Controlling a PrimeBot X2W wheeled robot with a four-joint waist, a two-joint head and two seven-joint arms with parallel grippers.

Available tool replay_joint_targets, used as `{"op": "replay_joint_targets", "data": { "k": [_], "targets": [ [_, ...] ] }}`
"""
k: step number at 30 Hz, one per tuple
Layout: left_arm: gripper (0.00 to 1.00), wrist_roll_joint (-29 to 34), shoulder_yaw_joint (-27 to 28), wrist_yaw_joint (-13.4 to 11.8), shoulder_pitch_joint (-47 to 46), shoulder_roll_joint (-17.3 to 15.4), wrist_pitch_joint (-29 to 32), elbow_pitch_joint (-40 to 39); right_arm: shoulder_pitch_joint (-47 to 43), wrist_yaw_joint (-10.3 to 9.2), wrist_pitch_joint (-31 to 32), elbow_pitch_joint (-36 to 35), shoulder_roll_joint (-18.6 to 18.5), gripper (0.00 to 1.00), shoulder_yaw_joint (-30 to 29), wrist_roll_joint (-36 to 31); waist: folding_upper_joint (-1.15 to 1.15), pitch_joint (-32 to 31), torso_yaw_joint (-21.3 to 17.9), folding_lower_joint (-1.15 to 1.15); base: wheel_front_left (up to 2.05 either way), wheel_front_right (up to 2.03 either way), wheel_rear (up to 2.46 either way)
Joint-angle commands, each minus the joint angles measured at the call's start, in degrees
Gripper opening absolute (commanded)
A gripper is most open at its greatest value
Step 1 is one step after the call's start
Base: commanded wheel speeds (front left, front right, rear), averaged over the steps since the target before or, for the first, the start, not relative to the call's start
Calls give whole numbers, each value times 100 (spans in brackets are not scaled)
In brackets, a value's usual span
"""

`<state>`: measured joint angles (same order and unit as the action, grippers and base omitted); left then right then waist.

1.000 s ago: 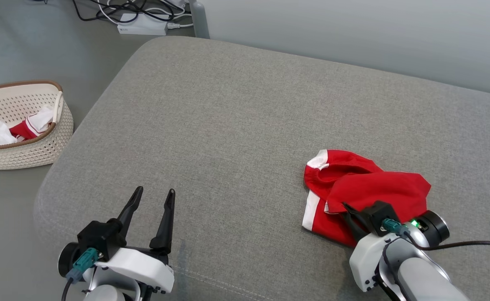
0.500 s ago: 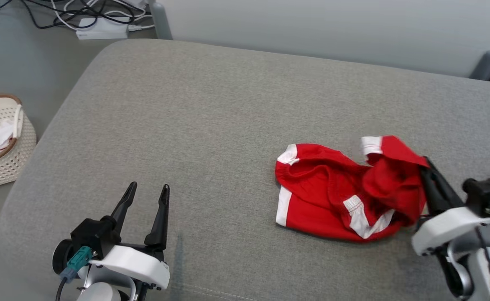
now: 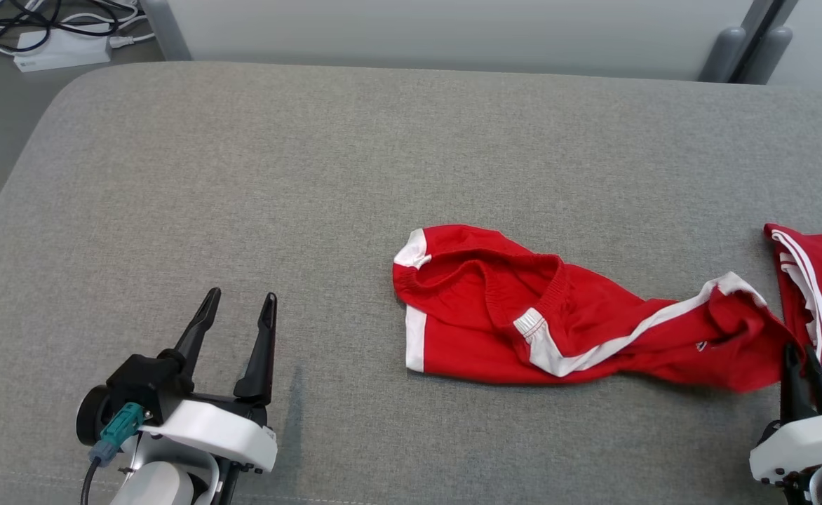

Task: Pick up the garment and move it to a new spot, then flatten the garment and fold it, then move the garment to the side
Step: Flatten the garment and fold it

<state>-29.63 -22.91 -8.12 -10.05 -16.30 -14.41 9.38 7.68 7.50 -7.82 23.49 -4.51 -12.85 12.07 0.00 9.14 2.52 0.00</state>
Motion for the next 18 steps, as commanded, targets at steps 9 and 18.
{"op": "replay_joint_targets", "data": {
  "k": [9,18],
  "targets": [
    [100,102,244,-97,-86,-303,13,-330,-127,-1,-573,-301,11,100,-245,-20,0,-191,-238,0,0,0,0],
    [100,99,275,-373,498,-454,147,-831,-1232,-1,-596,-1920,139,100,302,-184,0,-638,-323,0,0,0,0]
  ]
}}
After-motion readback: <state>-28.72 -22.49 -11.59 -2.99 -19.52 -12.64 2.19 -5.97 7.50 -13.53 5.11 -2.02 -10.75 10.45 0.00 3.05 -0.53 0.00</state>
